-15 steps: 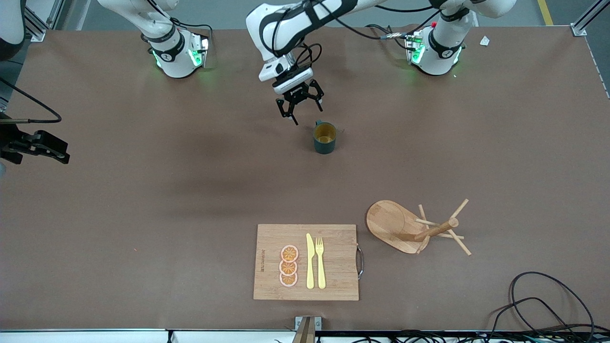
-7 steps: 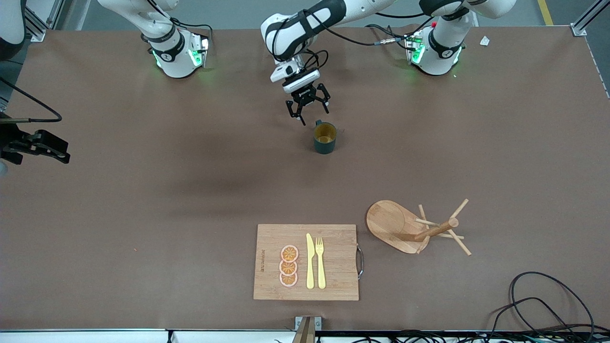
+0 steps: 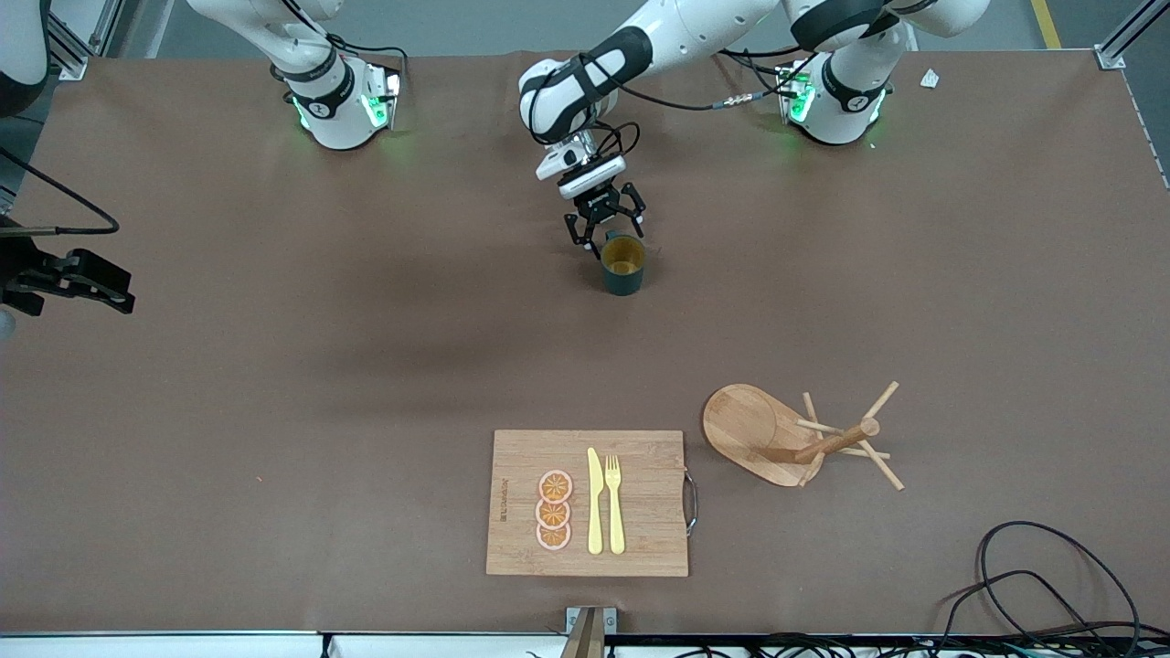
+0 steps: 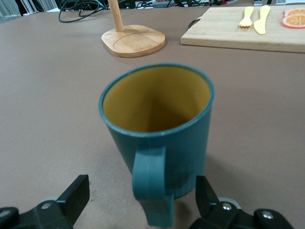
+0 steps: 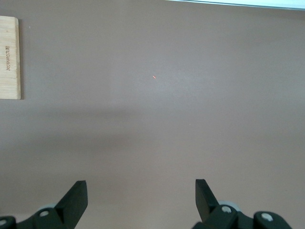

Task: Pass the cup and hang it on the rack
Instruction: 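Close the left gripper on the mug handle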

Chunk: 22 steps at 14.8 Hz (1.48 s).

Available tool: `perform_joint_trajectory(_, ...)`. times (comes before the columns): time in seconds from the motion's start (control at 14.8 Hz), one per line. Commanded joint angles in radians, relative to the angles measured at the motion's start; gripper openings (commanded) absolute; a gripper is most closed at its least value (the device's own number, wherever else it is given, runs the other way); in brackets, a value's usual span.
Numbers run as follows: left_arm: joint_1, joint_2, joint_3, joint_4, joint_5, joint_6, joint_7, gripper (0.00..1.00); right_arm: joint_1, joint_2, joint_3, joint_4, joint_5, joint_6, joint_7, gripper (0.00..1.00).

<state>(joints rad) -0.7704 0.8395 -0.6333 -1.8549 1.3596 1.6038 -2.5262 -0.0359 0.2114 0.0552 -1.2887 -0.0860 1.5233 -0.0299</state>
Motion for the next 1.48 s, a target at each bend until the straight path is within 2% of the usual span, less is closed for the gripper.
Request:
perform_joint_trajectory(0.0,-0.02,0.004,0.01,0.008,0.022,-0.013,-0.009,0.96,-0.009,-0.02,0.006,-0.017,0.011,0.002,-0.015,1.0)
perform_joint_trajectory(0.07,-0.02,0.006,0.012,0.008,0.032,-0.013,-0.012,0.95,-0.009,-0.02,0.006,-0.017,0.011,0.0,-0.015,1.0)
perform_joint_trajectory(0.13,-0.02,0.009,0.012,0.009,0.032,-0.013,-0.014,0.89,-0.009,-0.02,0.006,-0.017,0.009,0.0,-0.015,1.0)
perform_joint_trajectory(0.2,-0.02,0.009,0.012,0.013,0.032,-0.013,-0.011,0.79,-0.009,-0.02,0.006,-0.017,0.009,0.0,-0.015,1.0)
perform_joint_trajectory(0.27,-0.02,0.009,0.012,0.014,0.032,-0.013,-0.009,0.65,-0.009,-0.02,0.006,-0.017,0.009,0.0,-0.016,1.0)
perform_joint_trajectory(0.4,-0.021,0.013,0.012,0.016,0.033,-0.013,-0.003,0.46,-0.009,-0.02,0.006,-0.015,0.008,0.0,-0.016,1.0)
perform_joint_trajectory(0.67,-0.023,0.016,0.014,0.023,0.032,-0.013,0.001,0.09,-0.009,-0.02,0.005,-0.015,0.008,0.001,-0.027,1.0)
perform_joint_trajectory(0.74,-0.021,0.015,0.014,0.026,0.03,-0.013,0.0,0.03,-0.009,-0.02,0.005,-0.015,0.008,0.002,-0.027,1.0)
perform_joint_trajectory(1.01,-0.009,0.004,0.014,0.031,0.03,-0.013,0.03,0.01,-0.012,-0.02,0.005,-0.014,0.005,0.002,-0.028,1.0)
perform_joint_trajectory(1.21,0.048,-0.034,0.0,0.065,-0.023,-0.004,0.15,0.01,-0.012,-0.02,0.003,-0.014,0.006,0.002,-0.039,1.0)
perform_joint_trajectory(1.35,0.129,-0.046,-0.063,0.117,-0.085,0.016,0.202,0.01,-0.012,-0.02,0.003,-0.014,0.006,0.002,-0.041,1.0)
perform_joint_trajectory(1.42,0.202,-0.046,-0.125,0.14,-0.109,0.027,0.228,0.01,-0.012,-0.02,0.003,-0.014,0.006,0.003,-0.041,1.0)
